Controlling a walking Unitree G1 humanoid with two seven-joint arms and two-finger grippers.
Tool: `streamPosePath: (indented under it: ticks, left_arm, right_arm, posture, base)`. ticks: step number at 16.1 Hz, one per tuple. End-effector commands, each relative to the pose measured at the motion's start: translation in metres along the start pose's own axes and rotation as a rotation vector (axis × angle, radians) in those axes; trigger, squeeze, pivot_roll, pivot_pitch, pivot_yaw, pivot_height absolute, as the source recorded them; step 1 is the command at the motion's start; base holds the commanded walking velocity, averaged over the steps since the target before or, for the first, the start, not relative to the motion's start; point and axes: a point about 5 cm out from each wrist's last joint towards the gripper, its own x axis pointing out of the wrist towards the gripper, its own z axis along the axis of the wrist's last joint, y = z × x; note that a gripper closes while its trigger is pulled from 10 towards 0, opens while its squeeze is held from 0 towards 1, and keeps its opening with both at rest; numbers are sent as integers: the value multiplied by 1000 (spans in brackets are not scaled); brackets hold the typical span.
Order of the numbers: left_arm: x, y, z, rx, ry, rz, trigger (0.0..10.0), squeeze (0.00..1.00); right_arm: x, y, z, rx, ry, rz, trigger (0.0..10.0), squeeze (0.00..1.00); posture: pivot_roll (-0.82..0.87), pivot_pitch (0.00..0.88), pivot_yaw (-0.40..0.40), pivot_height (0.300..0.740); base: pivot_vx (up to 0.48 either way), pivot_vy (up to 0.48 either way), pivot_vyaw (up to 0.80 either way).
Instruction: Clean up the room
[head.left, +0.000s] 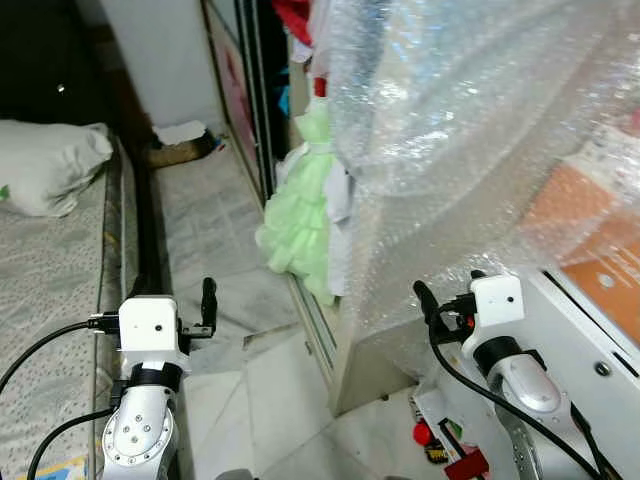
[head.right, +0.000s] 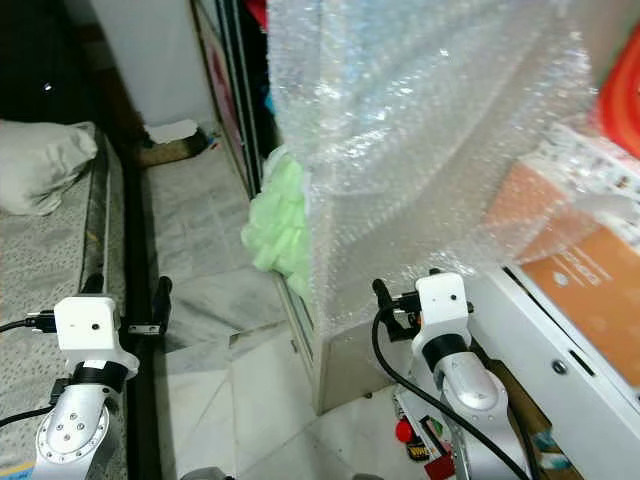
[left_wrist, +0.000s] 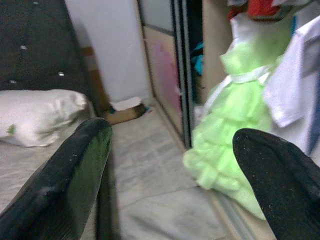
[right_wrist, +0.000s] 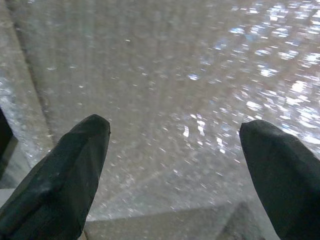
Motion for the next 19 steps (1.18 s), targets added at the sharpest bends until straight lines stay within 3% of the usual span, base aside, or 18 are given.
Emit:
streamPosePath:
  ticks: [1,10,19]
  left_arm:
    - [2,3,-1,41,7,21,10000,0]
    - [3,3,-5,47,40,48,10000,0]
    - [5,3,-4,45,44,39,10000,0]
  right_arm:
    - [1,1,2,-5,-10,13,10000,0]
    - [6,0,-9,-2,0,19,10000,0]
    - [9,4,6,-3,-32,20,10000,0]
  posture:
    - [-34,0,-7,740]
    - [-32,0,-11,740]
    - [-30,0,-6,740]
  base:
    - [0,0,0]
    - [-65,0,0]
    - [-180,0,0]
